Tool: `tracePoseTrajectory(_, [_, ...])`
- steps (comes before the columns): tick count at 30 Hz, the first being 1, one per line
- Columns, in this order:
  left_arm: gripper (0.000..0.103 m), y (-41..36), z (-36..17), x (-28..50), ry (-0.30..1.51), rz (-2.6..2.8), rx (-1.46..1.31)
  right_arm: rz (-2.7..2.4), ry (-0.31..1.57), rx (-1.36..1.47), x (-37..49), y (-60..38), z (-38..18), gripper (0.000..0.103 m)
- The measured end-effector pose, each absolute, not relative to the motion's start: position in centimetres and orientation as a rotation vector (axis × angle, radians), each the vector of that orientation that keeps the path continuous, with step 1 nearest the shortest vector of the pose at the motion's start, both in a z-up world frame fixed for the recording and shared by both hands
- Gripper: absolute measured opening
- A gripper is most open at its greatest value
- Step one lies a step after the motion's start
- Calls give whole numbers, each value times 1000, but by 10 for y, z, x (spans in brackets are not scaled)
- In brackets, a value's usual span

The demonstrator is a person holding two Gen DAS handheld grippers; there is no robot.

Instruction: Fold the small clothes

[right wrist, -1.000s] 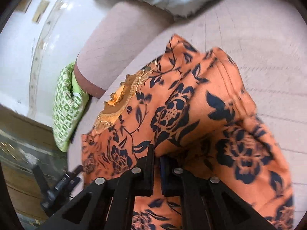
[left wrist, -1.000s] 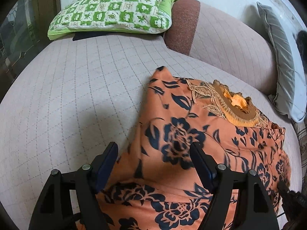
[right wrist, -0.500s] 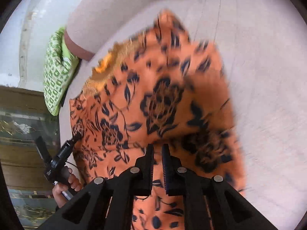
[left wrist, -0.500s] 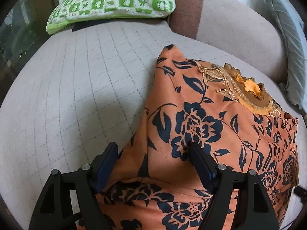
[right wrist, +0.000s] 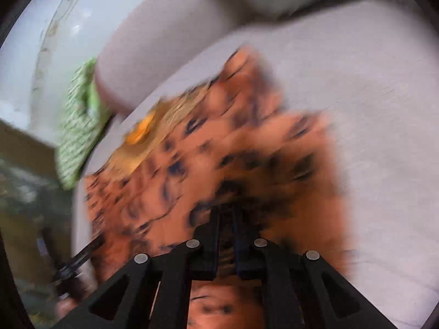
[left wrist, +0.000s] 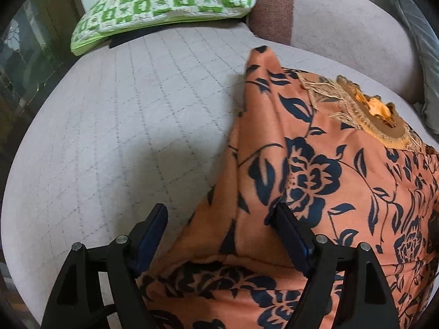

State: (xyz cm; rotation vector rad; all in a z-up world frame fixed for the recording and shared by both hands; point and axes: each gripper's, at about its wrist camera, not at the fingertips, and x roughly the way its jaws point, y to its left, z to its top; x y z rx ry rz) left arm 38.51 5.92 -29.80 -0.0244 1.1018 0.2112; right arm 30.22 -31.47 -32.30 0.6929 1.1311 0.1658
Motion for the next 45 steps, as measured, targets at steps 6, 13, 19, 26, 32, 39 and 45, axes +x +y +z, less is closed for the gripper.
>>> tracePoseTrajectory(6, [78,58,-291,379,1087,235,-17,155,1063,674,305,-303,-307,11])
tracePoseTrajectory(13, [77,22,-269,367,974,134,46,325,1010,718,323,-267,-292,11])
tracePoseTrajectory(19, [87,40,-301,380,1067,194,77,356,1094,600,358,-206,-310,12])
tracePoseTrajectory(26, [87,53,-296,383,1090,194,0,276,1070,523,391,-194,-314,9])
tracePoseTrajectory(32, [87,41,-283,378,1037,117,7,277,1067,549,368,-235,-283,9])
tracePoseTrajectory(39, [92,34,-294,366,1117,97,98,173,1234,507,301,-279,-303,9])
tracePoseTrajectory(45, [92,64,-275,300,1063,77,76,204,1143,608,213,-321,-260,10])
